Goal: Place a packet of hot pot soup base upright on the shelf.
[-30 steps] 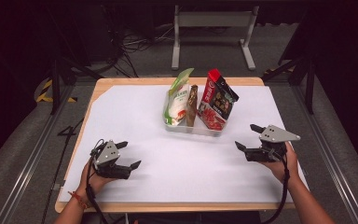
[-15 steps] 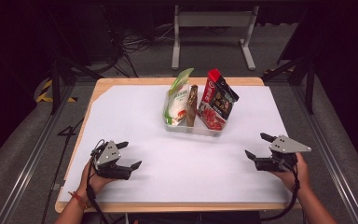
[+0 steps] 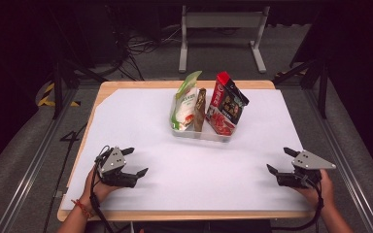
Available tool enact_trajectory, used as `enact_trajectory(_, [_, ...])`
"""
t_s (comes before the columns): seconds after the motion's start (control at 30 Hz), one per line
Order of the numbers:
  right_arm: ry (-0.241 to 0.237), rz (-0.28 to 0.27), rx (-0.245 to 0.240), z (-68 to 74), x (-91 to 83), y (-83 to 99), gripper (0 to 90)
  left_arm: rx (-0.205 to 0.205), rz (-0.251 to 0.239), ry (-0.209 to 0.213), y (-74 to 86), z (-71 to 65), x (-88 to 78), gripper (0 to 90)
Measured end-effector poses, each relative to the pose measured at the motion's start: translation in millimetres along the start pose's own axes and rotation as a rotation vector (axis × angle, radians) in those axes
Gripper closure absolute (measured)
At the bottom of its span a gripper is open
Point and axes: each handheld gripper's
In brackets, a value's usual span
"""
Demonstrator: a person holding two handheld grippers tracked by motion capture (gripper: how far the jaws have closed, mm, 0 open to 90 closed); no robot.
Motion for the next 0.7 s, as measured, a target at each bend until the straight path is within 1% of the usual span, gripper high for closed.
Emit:
enact_trajectory(0.1, [0.006,-0.002,0.021,-3.4,-4.3,8.5,17.0,-0.003,-0.002,0.002,-0.2,-0.3,-0.2,14.7])
enact_trajectory(0.13, [0.006,-0.002,0.021,-3.4,-4.3,8.5,17.0,-0.003,-0.002,0.002,-0.2,-0.3,-0.2,14.7])
enact_trajectory(0.2, [0.009,0.001,0.042,-6.1,-8.0,14.8,16.3,0.001,-0.003,0.003,-0.9,-0.3,-0.4,14.7])
enact_trajectory(0.27, [0.010,0.000,0.042,-6.4,-8.7,16.2,16.2,0.001,-0.006,0.004,-0.9,-0.3,-0.5,14.7])
enact_trajectory(0.37, [0.018,0.008,0.056,-6.9,-12.9,24.5,15.9,-0.003,-0.008,0.006,-0.7,1.3,-0.9,14.7])
enact_trajectory(0.47, [0.010,0.003,0.082,-6.8,-15.7,31.7,15.5,-0.004,-0.011,0.008,-1.0,2.0,-0.3,14.6])
enact_trajectory(0.5, [0.009,0.003,0.083,-6.3,-16.6,34.4,15.5,-0.003,-0.009,0.010,-1.0,2.2,-0.1,14.6])
enact_trajectory(0.53, [0.018,0.013,0.072,-5.9,-17.3,35.1,15.5,-0.002,-0.009,0.008,-1.1,2.3,-0.1,14.6])
enact_trajectory(0.6, [0.026,0.012,0.068,-6.1,-18.4,35.2,15.5,-0.004,-0.013,0.005,-1.3,2.5,-0.5,14.6])
enact_trajectory(0.63, [0.012,-0.005,0.090,-6.9,-19.9,35.8,15.4,-0.004,-0.014,0.004,-1.4,2.5,-0.8,14.6])
enact_trajectory(0.67, [0.006,-0.009,0.096,-7.7,-20.8,35.6,15.0,-0.003,-0.011,0.003,-1.4,2.1,-0.8,14.6])
enact_trajectory(0.7, [0.013,-0.009,0.093,-7.7,-21.7,35.5,14.9,-0.002,-0.009,0.003,-1.5,1.6,-0.8,14.6])
Point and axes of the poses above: each handheld gripper's, and its own axes: x roughly forward along the jaws, y roughly out of its underside, z roughly to its left, and after that the axes turned 11 degrees about z, right-handed
